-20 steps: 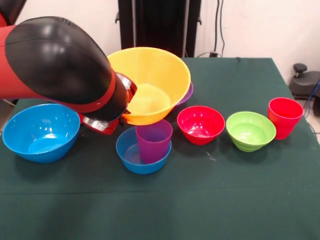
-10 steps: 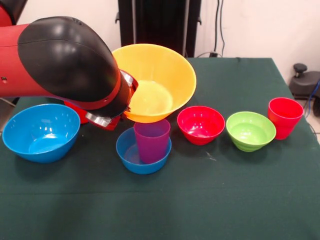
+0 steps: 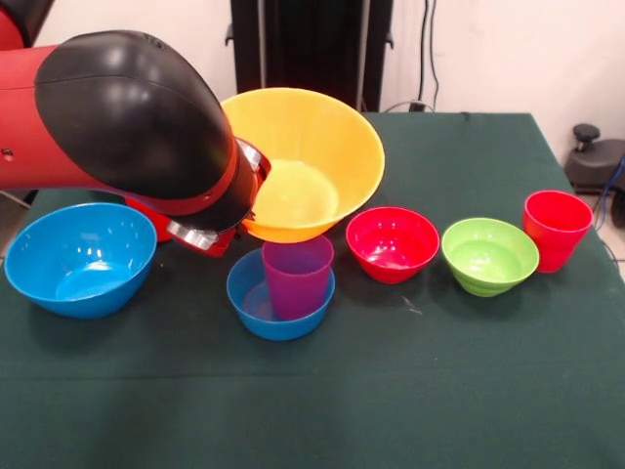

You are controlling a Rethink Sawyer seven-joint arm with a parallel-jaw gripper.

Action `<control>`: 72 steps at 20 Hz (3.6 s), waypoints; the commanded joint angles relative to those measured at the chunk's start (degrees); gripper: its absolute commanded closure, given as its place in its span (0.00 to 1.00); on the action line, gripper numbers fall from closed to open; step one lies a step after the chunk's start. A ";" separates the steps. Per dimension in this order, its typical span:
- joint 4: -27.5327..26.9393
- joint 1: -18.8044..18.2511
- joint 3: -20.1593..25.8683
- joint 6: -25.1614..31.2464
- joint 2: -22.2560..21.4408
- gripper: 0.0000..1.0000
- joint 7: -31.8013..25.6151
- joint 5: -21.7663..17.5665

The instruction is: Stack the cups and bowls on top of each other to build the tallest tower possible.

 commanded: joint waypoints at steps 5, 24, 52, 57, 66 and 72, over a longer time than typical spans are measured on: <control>-8.30 3.95 -0.17 6.75 2.15 1.00 -15.04 -4.61; -11.08 4.62 0.39 8.61 3.65 1.00 -14.95 -3.24; -7.42 2.41 0.38 6.09 5.55 1.00 -12.35 4.19; -7.59 2.23 0.40 5.84 5.94 1.00 -12.80 3.97; -6.38 1.91 0.48 4.26 6.20 1.00 -12.25 4.68; -6.03 1.86 0.28 3.78 6.36 0.00 -11.41 5.48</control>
